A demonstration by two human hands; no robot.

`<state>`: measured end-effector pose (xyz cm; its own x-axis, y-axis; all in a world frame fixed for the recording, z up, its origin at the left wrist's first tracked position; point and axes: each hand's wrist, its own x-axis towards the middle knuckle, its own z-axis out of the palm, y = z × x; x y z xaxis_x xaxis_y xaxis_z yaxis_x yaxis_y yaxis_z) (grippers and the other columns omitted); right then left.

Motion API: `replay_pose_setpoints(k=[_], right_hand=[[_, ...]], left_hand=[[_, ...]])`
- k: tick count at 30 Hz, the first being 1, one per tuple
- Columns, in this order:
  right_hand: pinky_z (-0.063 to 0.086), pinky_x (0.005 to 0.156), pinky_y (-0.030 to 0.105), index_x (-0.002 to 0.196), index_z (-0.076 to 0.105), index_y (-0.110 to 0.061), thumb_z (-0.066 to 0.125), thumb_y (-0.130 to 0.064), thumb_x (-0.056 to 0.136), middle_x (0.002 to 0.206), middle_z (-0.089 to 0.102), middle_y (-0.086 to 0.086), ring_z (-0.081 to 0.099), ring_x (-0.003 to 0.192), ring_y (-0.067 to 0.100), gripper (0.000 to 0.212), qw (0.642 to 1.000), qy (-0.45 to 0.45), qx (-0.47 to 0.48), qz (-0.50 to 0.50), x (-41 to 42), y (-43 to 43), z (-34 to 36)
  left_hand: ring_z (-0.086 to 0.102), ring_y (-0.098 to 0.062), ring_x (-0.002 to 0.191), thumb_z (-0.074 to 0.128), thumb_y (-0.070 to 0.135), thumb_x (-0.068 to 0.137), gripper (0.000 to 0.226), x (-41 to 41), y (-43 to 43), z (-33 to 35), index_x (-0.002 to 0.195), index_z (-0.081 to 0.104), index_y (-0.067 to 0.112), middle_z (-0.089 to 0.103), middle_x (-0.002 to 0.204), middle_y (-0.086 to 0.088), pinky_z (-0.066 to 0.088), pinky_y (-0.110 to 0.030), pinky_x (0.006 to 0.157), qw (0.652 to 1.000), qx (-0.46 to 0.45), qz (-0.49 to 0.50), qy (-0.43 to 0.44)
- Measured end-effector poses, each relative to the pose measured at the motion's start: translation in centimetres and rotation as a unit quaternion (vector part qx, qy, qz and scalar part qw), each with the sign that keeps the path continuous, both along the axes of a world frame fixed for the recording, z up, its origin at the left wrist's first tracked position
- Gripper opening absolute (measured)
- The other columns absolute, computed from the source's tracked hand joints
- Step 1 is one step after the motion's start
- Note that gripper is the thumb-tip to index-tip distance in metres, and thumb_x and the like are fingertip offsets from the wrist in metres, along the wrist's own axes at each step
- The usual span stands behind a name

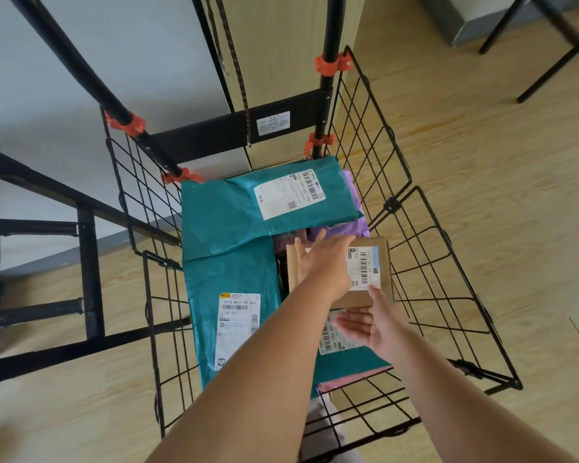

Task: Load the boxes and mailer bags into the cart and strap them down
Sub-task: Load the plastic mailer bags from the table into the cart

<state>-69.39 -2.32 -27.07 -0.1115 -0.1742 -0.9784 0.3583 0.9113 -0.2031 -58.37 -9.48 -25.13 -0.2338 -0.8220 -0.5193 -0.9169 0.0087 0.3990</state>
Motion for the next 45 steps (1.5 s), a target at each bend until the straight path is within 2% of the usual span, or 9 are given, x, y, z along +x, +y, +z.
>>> replay_pose_setpoints(k=[6,12,27,30,34,38,40,42,45], right_hand=[[0.06,0.061,0.039,0.102,0.061,0.006,0.049,-0.039,0.101,0.086,0.073,0.024,0.073,0.078,0.034,0.046,0.999,0.021,0.004,0.029,1.3,-1.3,-1.3],[0.061,0.067,0.038,0.1,0.063,0.002,0.052,-0.039,0.1,0.088,0.073,0.019,0.074,0.076,0.03,0.042,0.992,0.072,0.002,0.102,1.0,-2.4,-2.3],[0.058,0.06,0.036,0.097,0.064,-0.002,0.059,-0.05,0.093,0.087,0.073,0.016,0.073,0.075,0.028,0.049,0.987,0.105,-0.017,0.122,1.0,-3.4,-2.2],[0.059,0.062,0.037,0.096,0.064,-0.002,0.057,-0.052,0.094,0.086,0.073,0.016,0.073,0.075,0.028,0.05,0.986,0.107,-0.019,0.129,1.2,-3.5,-1.7],[0.061,0.069,0.04,0.097,0.063,-0.003,0.053,-0.049,0.097,0.088,0.072,0.015,0.07,0.071,0.025,0.048,0.979,0.135,-0.014,0.153,1.2,-3.7,-0.8],[0.054,0.068,0.033,0.103,0.063,-0.005,0.047,-0.037,0.101,0.088,0.07,0.014,0.063,0.07,0.02,0.036,0.946,0.193,-0.044,0.257,0.9,-3.4,0.4],[0.054,0.07,0.039,0.101,0.065,-0.002,0.048,-0.031,0.099,0.089,0.069,0.015,0.062,0.074,0.024,0.033,0.921,0.217,-0.087,0.312,0.6,-3.2,1.2],[0.055,0.078,0.043,0.084,0.062,-0.01,0.048,-0.029,0.097,0.092,0.069,0.015,0.063,0.08,0.028,0.027,0.881,0.25,-0.12,0.384,0.6,-3.1,2.3],[0.051,0.065,0.034,0.072,0.051,-0.019,0.046,-0.026,0.096,0.08,0.062,0.004,0.055,0.066,0.019,0.025,0.793,0.319,-0.153,0.496,1.8,-3.0,4.0]], left_hand=[[0.002,-0.024,0.149,0.075,0.027,0.08,0.101,0.0,-0.1,-2.5,0.154,0.007,0.024,0.013,0.16,-0.003,0.004,-0.052,0.119,0.999,-0.008,0.0,-0.046],[-0.002,-0.027,0.149,0.073,0.039,0.081,0.099,0.2,-0.4,-3.3,0.153,0.008,0.022,0.005,0.162,-0.007,0.012,-0.05,0.12,0.999,-0.008,0.019,-0.048],[0.011,-0.023,0.146,0.064,0.062,0.08,0.087,1.0,-0.2,-2.8,0.146,0.028,0.019,0.019,0.155,-0.005,0.024,-0.043,0.116,0.998,-0.004,0.064,-0.022],[0.014,-0.024,0.145,0.061,0.058,0.084,0.081,1.1,0.0,-2.2,0.147,0.028,0.019,0.021,0.155,-0.006,0.024,-0.043,0.116,0.997,0.01,0.07,-0.022],[0.027,-0.022,0.139,0.056,0.029,0.095,0.054,1.3,0.5,-0.8,0.143,0.035,0.018,0.032,0.149,-0.005,0.032,-0.041,0.111,0.996,0.022,0.082,-0.03],[0.035,-0.023,0.132,0.053,0.012,0.094,0.051,2.2,1.7,0.6,0.142,0.037,0.017,0.035,0.146,-0.004,0.039,-0.04,0.105,0.993,0.04,0.105,-0.025],[0.037,-0.024,0.131,0.052,0.01,0.094,0.051,2.8,2.4,1.5,0.143,0.037,0.017,0.035,0.146,-0.005,0.041,-0.041,0.103,0.992,0.047,0.112,-0.026],[0.039,-0.024,0.129,0.053,0.008,0.092,0.053,3.4,3.1,2.4,0.143,0.038,0.017,0.037,0.145,-0.005,0.042,-0.041,0.102,0.99,0.058,0.123,-0.03],[0.043,-0.024,0.123,0.054,0.005,0.091,0.051,5.1,4.1,4.0,0.139,0.043,0.017,0.043,0.136,-0.006,0.043,-0.04,0.099,0.988,0.06,0.132,-0.048]])
